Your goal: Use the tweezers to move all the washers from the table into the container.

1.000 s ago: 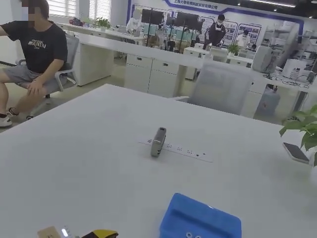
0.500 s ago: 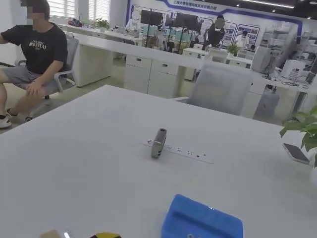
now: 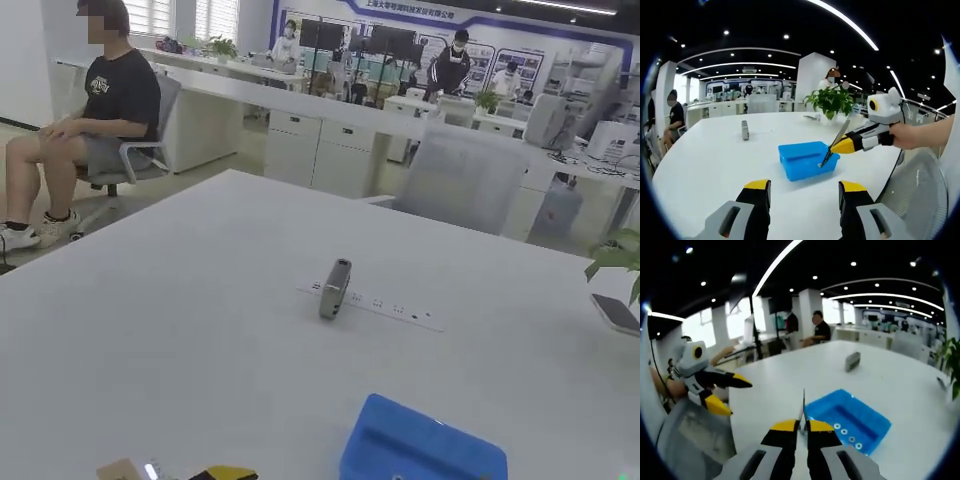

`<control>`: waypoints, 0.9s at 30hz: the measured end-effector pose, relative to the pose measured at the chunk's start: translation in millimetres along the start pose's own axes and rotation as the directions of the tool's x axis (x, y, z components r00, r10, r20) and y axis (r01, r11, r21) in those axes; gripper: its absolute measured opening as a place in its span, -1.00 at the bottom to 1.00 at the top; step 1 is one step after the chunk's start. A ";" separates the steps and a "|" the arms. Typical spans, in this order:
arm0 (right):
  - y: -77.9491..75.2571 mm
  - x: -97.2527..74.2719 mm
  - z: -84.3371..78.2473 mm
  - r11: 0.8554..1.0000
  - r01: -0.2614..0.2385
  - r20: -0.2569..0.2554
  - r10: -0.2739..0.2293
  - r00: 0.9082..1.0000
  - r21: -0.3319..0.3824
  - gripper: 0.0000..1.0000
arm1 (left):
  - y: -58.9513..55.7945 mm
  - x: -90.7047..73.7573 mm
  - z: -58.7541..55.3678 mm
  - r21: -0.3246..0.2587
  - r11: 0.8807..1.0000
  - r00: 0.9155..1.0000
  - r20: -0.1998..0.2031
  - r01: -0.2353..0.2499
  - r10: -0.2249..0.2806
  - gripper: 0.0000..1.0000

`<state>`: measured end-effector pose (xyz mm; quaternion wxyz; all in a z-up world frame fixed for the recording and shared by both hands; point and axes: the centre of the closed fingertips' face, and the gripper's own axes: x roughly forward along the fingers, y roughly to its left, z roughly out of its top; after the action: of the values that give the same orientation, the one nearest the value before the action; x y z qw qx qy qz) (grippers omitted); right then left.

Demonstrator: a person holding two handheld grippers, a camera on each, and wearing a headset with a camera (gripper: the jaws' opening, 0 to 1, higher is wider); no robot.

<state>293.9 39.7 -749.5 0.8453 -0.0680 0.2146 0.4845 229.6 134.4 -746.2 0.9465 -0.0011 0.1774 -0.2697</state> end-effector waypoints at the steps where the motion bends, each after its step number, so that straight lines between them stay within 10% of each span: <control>1: -2.9 1.7 3.9 1.000 0.000 0.007 0.000 1.000 0.000 -0.94 | 0.2 0.0 -0.1 -0.001 1.000 1.000 0.000 0.000 0.000 0.08; 11: -29.5 26.8 16.8 0.999 0.003 0.002 -0.003 1.000 0.033 -0.94 | 1.2 0.4 -1.3 -0.004 1.000 1.000 -0.006 -0.003 0.003 0.07; 27: -57.0 73.3 -9.9 0.999 0.004 -0.122 0.002 0.993 0.052 -0.93 | 1.6 1.2 -2.8 -0.009 1.000 1.000 -0.012 0.001 -0.001 0.05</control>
<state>371.4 64.7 -795.1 0.8324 -0.0755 0.2782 0.4733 230.4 135.4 -749.4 0.9453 -0.0038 0.1842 -0.2693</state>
